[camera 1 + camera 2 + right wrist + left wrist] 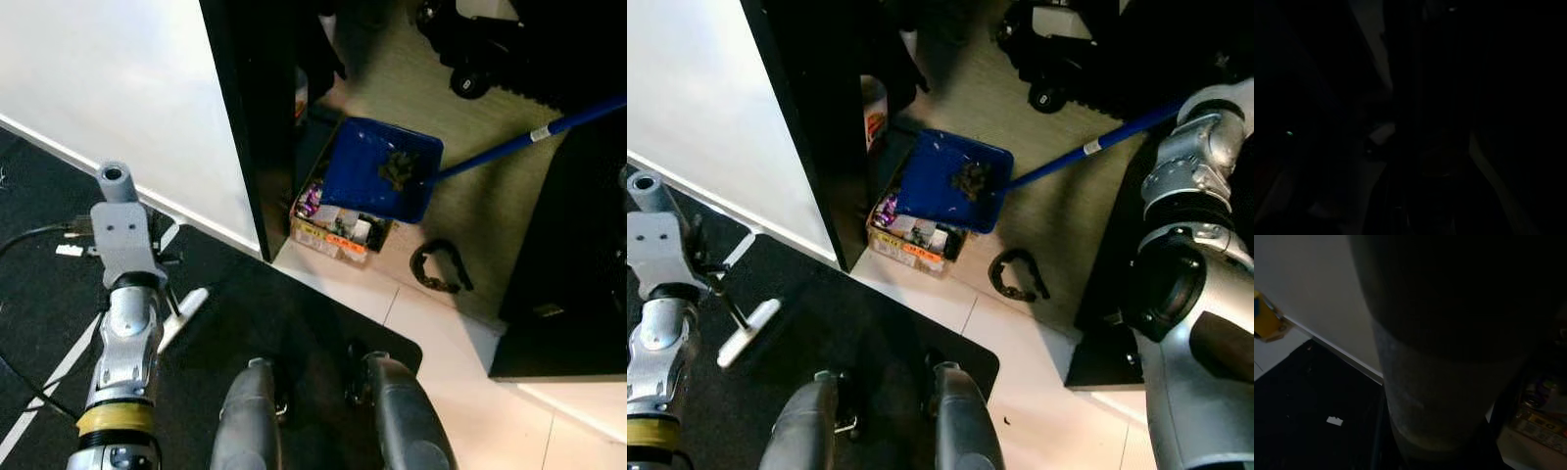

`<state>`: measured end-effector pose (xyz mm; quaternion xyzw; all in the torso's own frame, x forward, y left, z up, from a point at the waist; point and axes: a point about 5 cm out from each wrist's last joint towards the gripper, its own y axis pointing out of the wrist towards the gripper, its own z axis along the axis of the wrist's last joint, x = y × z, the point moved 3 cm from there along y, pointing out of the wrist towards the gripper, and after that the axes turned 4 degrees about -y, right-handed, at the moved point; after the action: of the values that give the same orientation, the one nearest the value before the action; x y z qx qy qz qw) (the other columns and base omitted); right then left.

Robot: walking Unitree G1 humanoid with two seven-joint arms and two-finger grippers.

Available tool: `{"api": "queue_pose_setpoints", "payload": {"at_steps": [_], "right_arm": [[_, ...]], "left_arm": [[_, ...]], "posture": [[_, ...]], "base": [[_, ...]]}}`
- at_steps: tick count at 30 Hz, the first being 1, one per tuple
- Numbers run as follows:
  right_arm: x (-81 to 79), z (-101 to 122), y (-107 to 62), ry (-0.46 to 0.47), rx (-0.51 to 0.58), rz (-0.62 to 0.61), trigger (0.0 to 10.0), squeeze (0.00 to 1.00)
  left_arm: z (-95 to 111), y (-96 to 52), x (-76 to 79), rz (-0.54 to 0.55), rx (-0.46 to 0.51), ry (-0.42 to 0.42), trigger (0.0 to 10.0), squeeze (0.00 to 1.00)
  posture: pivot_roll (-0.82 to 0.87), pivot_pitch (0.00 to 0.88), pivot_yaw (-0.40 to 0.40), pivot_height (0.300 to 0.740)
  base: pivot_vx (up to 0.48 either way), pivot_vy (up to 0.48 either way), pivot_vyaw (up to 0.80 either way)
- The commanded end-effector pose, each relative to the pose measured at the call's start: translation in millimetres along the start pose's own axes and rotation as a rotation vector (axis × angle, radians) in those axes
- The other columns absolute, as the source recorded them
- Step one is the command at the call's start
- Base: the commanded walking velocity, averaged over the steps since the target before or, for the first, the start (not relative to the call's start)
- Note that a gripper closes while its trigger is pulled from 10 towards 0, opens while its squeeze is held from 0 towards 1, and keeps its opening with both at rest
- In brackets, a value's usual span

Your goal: Sweep floor

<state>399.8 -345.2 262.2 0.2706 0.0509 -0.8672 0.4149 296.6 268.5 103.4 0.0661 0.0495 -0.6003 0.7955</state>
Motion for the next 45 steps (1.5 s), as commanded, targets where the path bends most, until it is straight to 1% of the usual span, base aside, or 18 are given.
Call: {"api": "queue_pose_setpoints", "payload": {"at_steps": [1, 3, 5, 7, 14, 29, 38, 45], "right_arm": [[7.6, 5, -0.3, -0.010, 0.042, -0.051, 10.0, 0.00], [9.9, 3, -1.2, -0.028, 0.041, -0.071, 10.0, 0.00], [14.4, 1, -2.8, -0.068, 0.050, -0.120, 10.0, 0.00], [15.2, 1, -3.1, -0.075, 0.054, -0.131, 10.0, 0.00], [16.0, 5, -3.0, -0.057, 0.071, -0.164, 10.0, 0.00], [17.9, 7, -2.8, -0.058, 0.083, -0.180, 10.0, 0.00], [21.2, 11, -1.8, -0.063, 0.096, -0.190, 10.0, 0.00], [22.8, 12, -1.6, -0.065, 0.100, -0.195, 10.0, 0.00]], "left_arm": [[-12, -6.5, 1.5, 0.014, -0.030, -0.001, 10.0, 0.00], [-13, -7.6, 1.0, 0.019, -0.030, -0.002, 10.0, 0.00], [-14, -10.0, 0.4, 0.027, -0.015, 0.005, 10.0, 0.00], [-14, -10.4, 0.2, 0.031, -0.008, 0.006, 10.0, 0.00], [-14, -11.2, -1.3, 0.041, 0.004, 0.002, 10.0, 0.00], [-14, -12.1, -2.5, 0.043, 0.020, -0.004, 10.0, 0.00], [-13, -10.7, 2.0, 0.031, 0.025, -0.018, 10.0, 0.00], [-14, -11.0, 7.4, 0.012, 0.022, -0.052, 10.0, 0.00]], "posture": [[0.03, 0.123, -0.092, 0.740], [0.03, 0.124, -0.093, 0.740], [0.03, 0.124, -0.094, 0.740], [0.03, 0.124, -0.094, 0.740], [0.03, 0.119, -0.096, 0.740], [0.04, 0.108, -0.096, 0.740], [0.03, 0.112, -0.096, 0.740], [0.03, 0.113, -0.096, 0.740]], "base": [[0.319, 0.000, 0.00], [0.337, 0.000, 0.00], [0.480, 0.000, 0.00], [0.480, 0.000, 0.00], [0.480, 0.000, 0.00], [0.480, 0.000, 0.00], [0.480, 0.000, 0.00], [0.047, 0.000, 0.00]]}}
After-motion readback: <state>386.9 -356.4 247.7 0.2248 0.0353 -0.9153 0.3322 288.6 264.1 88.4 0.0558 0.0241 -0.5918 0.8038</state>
